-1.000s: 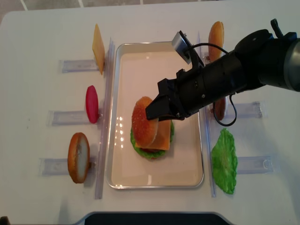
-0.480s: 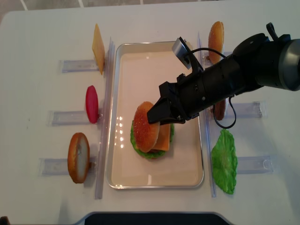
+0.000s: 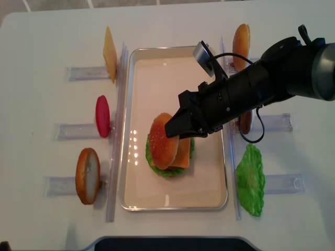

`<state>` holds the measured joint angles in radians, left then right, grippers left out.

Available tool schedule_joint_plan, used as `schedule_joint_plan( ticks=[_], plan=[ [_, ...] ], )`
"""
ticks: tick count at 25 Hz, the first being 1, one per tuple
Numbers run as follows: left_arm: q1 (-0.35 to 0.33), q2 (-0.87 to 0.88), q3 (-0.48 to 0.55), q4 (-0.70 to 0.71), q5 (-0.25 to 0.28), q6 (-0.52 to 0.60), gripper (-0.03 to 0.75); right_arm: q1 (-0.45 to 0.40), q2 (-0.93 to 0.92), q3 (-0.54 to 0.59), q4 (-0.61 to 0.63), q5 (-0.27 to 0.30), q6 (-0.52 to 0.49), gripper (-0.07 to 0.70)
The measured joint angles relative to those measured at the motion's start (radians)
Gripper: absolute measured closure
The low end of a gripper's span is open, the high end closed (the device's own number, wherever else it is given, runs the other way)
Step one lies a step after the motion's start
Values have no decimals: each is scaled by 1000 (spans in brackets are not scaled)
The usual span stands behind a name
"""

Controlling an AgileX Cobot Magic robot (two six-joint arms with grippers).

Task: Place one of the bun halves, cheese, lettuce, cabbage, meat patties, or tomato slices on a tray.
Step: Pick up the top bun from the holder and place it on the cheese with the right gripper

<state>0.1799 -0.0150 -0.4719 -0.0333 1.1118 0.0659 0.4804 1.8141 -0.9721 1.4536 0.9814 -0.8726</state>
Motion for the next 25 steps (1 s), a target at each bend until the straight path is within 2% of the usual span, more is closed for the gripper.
schedule_joint_plan(
  ticks=[7, 14, 20, 25],
  plan=[
    [0, 0, 0, 0, 0, 0, 715, -5, 0, 0, -3, 2, 2, 430],
    [0, 0, 0, 0, 0, 0, 715, -12, 0, 0, -13, -3, 22, 337],
    [0, 0, 0, 0, 0, 0, 715, -12, 0, 0, -72, -47, 86, 288],
    [0, 0, 0, 0, 0, 0, 715, -12, 0, 0, -107, -64, 123, 195]
  ],
)
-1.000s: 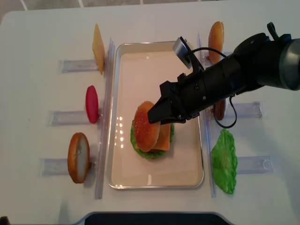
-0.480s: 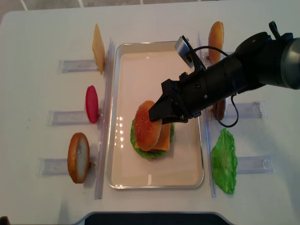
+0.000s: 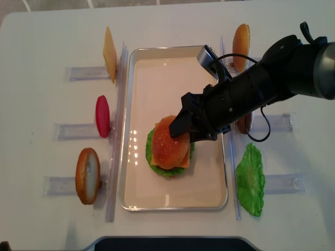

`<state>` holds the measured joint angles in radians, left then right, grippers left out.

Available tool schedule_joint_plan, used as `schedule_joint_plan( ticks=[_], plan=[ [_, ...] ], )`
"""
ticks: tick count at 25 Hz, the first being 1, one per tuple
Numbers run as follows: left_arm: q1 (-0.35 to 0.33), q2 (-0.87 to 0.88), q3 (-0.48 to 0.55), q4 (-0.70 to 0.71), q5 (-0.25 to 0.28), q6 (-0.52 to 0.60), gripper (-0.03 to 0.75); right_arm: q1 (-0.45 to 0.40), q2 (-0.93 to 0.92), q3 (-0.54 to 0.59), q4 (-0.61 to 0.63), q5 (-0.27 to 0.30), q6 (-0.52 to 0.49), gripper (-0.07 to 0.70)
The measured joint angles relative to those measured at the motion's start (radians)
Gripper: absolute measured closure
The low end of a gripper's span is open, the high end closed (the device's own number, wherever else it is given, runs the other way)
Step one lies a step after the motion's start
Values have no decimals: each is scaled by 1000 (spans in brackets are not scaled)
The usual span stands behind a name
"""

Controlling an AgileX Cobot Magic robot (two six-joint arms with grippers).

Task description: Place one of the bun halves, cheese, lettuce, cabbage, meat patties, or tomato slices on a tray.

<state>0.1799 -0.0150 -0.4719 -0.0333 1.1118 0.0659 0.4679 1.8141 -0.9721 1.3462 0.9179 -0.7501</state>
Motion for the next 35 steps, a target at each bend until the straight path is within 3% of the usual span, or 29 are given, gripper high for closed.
schedule_joint_plan(
  ticks=[4, 8, 19, 26, 30, 35],
  plan=[
    [0, 0, 0, 0, 0, 0, 715, 0, -9, 0, -9, -19, 3, 122],
    [0, 0, 0, 0, 0, 0, 715, 0, -57, -1, -64, -65, 40, 101],
    [0, 0, 0, 0, 0, 0, 715, 0, -154, -86, -401, -91, 323, 95],
    [0, 0, 0, 0, 0, 0, 715, 0, -236, -186, -655, -54, 560, 95],
    [0, 0, 0, 0, 0, 0, 715, 0, -255, -276, -821, 12, 694, 95],
    [0, 0, 0, 0, 0, 0, 715, 0, -262, -383, -974, 110, 765, 95]
  ],
)
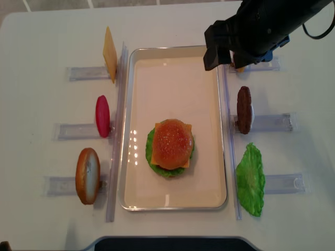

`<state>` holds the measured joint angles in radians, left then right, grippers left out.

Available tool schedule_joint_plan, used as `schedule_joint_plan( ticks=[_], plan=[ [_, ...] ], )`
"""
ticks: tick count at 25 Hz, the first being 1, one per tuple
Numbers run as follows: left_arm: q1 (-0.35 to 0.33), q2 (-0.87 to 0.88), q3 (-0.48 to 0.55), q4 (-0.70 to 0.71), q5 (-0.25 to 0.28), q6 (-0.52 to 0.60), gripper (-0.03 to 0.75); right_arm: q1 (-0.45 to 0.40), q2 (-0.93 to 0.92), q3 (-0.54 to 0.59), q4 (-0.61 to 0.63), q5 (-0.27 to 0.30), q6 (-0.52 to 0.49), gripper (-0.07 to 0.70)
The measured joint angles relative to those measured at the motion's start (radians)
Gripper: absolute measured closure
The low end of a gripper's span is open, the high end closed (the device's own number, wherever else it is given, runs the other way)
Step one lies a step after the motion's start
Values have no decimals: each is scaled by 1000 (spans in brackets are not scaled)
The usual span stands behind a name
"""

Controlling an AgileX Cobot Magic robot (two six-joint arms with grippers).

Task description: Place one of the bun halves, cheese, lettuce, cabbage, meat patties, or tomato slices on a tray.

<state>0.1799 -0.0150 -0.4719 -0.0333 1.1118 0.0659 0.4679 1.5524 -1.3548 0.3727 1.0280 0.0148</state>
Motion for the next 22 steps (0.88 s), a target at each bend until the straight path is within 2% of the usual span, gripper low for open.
schedule_joint_plan(
  ticks=[4, 7, 17, 22],
  plan=[
    [0, 0, 0, 0, 0, 0, 715, -5, -3, -50, -129, 66, 48, 95],
    [0, 0, 0, 0, 0, 0, 715, -49, -3, -58, -167, 105, 51, 95],
    [0, 0, 0, 0, 0, 0, 715, -370, -3, -59, -183, 190, -15, 95],
    [0, 0, 0, 0, 0, 0, 715, -485, -3, -59, -196, 192, -67, 95]
  ],
)
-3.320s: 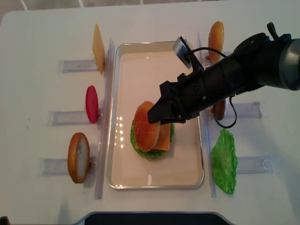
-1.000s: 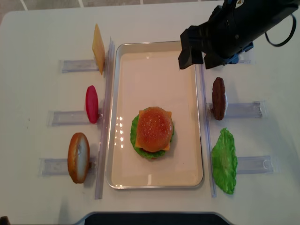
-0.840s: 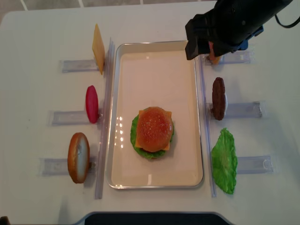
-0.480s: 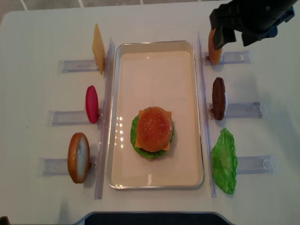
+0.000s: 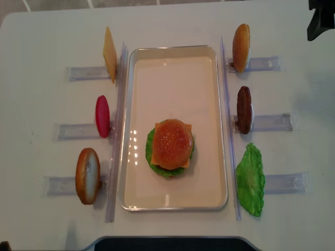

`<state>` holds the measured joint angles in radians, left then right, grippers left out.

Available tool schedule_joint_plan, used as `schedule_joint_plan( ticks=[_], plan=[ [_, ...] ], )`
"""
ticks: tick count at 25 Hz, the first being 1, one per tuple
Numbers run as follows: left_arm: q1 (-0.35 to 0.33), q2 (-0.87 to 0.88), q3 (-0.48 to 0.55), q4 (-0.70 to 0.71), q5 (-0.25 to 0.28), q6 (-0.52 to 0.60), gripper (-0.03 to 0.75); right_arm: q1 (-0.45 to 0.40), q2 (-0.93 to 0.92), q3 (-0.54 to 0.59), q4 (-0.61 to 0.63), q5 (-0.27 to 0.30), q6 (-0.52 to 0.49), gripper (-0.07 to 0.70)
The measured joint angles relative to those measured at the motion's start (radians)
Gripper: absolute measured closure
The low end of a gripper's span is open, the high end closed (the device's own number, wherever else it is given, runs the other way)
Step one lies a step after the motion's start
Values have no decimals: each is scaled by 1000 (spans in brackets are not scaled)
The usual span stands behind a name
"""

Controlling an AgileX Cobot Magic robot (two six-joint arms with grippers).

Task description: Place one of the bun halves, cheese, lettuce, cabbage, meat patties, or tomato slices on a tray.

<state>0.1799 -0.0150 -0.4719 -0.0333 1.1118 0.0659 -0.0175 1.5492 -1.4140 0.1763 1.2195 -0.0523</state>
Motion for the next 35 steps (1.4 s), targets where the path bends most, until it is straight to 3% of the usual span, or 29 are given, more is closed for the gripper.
schedule_joint_plan(
  ticks=[12, 24, 35],
  plan=[
    [0, 0, 0, 0, 0, 0, 715, -17, -52, 31, -7, 1, -65, 98],
    [0, 0, 0, 0, 0, 0, 715, -17, -470, 398, -8, 4, -67, 104],
    [0, 0, 0, 0, 0, 0, 715, -17, -901, 567, -57, 6, -61, 104]
  ],
)
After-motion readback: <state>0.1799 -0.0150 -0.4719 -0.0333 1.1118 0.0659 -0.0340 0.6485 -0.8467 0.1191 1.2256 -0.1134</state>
